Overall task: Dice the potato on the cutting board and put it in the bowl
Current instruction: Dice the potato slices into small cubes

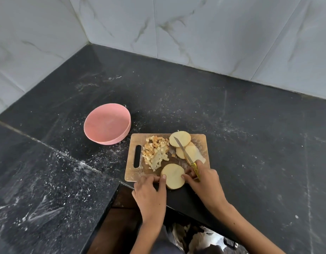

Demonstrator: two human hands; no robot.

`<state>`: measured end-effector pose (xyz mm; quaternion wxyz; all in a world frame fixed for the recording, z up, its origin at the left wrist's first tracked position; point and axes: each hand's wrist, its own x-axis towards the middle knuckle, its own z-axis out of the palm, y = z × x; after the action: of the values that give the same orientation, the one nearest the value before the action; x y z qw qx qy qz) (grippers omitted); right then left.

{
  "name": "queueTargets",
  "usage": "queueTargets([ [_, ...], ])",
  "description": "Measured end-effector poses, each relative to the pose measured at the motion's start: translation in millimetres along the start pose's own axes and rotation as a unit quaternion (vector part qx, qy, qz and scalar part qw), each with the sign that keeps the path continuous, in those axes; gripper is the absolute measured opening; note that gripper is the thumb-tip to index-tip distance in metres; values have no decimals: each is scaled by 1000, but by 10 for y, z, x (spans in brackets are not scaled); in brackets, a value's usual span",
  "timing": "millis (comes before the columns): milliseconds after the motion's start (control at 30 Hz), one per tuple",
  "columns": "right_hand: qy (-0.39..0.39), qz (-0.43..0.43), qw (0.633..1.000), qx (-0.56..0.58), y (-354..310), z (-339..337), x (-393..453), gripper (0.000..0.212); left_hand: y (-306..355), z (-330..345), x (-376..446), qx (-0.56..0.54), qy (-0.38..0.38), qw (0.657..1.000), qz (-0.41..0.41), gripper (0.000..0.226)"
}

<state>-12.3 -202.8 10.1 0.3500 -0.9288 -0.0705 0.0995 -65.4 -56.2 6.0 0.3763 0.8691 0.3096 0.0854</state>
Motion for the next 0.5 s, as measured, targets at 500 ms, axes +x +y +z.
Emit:
queueTargets([
  [500, -14, -18, 1000, 15, -117, -167, 40, 35, -170, 56, 165, 192, -56, 911, 360, 41],
])
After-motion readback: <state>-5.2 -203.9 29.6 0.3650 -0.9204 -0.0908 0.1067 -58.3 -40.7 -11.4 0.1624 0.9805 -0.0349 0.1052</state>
